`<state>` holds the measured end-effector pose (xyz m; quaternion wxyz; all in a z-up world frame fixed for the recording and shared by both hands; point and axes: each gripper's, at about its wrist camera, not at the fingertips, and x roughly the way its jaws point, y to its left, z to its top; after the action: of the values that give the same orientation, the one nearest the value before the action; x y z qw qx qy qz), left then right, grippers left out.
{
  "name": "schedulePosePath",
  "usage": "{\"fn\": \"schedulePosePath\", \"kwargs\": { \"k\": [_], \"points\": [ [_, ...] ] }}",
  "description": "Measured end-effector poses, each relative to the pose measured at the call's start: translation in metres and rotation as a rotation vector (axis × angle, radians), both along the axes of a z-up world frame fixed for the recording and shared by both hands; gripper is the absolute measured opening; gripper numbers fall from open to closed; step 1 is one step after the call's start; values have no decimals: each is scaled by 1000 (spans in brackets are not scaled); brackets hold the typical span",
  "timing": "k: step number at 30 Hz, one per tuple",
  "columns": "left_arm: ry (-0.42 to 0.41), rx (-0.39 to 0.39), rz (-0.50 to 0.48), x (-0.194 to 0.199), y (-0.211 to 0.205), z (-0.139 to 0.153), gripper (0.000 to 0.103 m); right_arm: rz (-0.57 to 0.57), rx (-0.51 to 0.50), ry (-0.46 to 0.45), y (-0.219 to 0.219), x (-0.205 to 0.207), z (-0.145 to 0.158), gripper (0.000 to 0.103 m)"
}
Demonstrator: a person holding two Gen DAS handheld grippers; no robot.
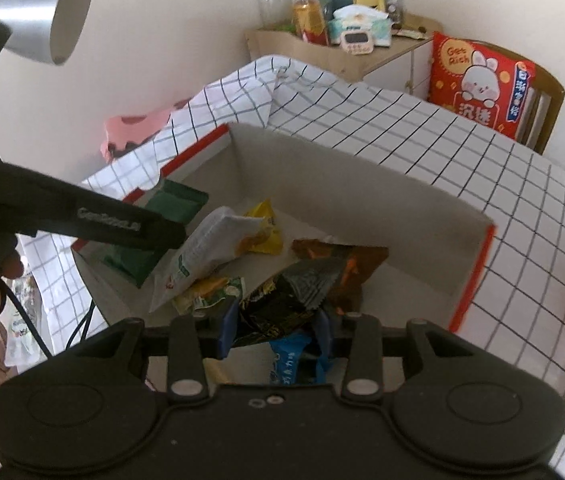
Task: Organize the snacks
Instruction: 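Open both tools to drop the green bar and dark packet into the box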
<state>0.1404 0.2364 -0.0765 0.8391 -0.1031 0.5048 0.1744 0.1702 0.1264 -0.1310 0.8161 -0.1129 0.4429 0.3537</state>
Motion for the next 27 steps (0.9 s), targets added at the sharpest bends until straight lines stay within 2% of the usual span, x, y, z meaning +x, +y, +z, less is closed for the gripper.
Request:
{"fn": "schedulePosePath", "kwargs": {
  "k": [8, 15, 21, 27],
  "points": [
    [35, 0, -59, 14, -8, -17, 45, -17, -52, 41, 6, 11, -22, 38],
    [90, -8, -69, 20, -12, -34, 44, -31, -73, 59, 3, 12, -27, 41],
    [81, -12, -78, 17, -15, -35, 44, -37, -73, 75, 0, 11, -27, 43],
    [51, -4, -91, 8, -23, -29, 46, -18, -65, 66, -3, 2, -21, 50]
  ]
}}
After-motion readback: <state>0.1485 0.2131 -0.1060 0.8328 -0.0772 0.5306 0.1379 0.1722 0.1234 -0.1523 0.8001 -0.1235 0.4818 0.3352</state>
